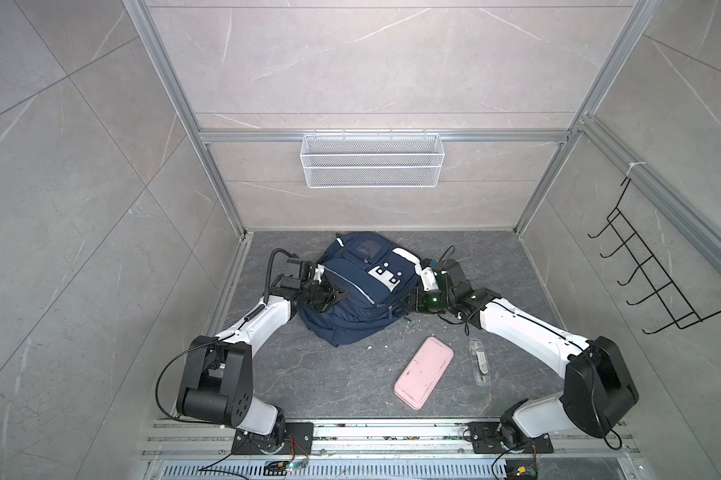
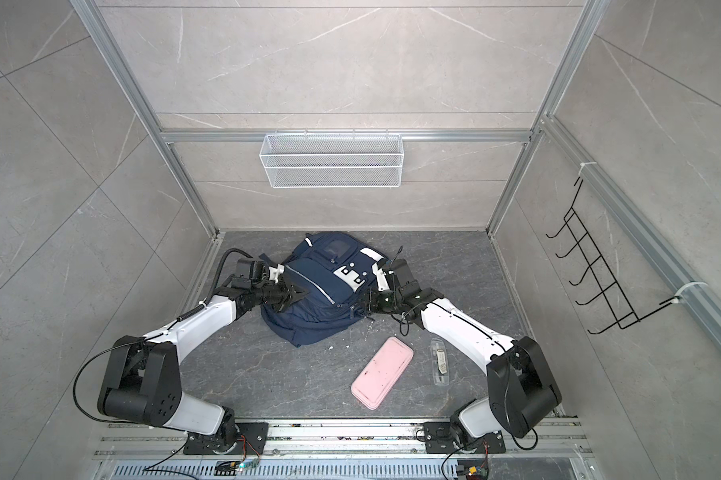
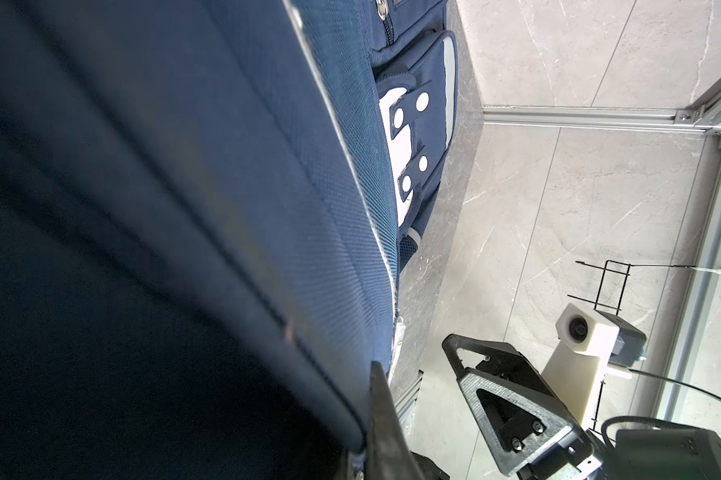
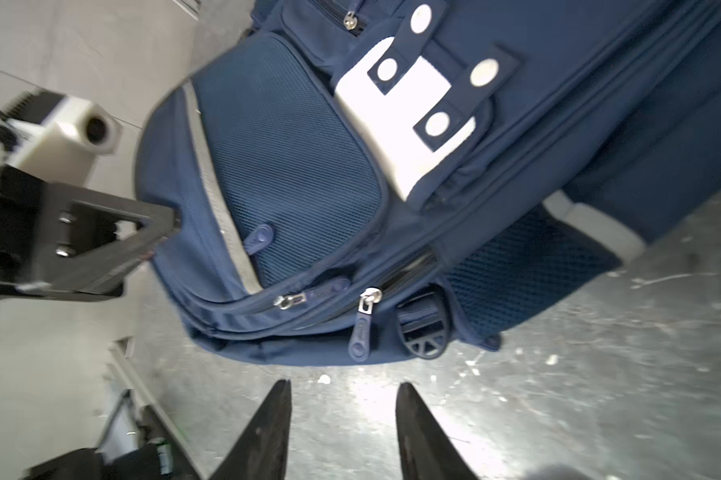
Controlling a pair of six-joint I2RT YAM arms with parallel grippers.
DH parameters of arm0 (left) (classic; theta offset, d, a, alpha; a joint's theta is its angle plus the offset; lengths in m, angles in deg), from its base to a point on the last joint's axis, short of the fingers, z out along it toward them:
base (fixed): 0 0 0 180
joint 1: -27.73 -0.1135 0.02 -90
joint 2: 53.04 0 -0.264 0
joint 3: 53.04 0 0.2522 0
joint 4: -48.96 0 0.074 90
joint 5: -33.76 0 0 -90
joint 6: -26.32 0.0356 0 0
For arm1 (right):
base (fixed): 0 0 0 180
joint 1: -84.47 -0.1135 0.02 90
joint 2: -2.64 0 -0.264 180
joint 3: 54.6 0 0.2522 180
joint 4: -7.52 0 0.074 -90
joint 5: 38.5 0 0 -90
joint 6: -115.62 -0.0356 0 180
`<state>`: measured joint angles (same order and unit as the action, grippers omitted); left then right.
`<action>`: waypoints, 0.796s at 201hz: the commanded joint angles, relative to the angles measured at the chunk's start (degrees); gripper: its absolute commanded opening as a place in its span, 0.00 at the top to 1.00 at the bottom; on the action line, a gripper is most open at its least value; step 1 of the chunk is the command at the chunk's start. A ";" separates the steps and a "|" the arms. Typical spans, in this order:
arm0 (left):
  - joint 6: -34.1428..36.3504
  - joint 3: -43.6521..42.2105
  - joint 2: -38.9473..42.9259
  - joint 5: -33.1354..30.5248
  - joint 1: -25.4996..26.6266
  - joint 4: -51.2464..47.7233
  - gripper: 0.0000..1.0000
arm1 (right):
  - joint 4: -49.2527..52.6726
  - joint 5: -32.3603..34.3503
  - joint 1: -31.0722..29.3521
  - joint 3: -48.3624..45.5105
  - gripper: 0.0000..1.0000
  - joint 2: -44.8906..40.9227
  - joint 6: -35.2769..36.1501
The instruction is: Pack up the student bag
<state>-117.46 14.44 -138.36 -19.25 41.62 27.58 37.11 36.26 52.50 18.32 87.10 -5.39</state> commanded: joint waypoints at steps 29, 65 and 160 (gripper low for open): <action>0.66 0.78 2.43 0.47 0.26 4.08 1.00 | 9.51 14.61 -8.54 6.76 0.57 6.05 3.76; 0.61 -0.13 2.87 0.47 0.27 4.12 1.00 | 11.83 18.38 -10.56 10.15 0.53 10.96 3.80; 0.34 -0.46 3.14 0.60 0.27 4.36 1.00 | 14.38 22.00 -13.34 15.71 0.55 18.63 4.98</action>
<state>-117.48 13.30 -137.59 -19.69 41.62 28.02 48.83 55.53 39.76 31.35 103.56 -1.61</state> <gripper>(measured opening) 0.058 0.452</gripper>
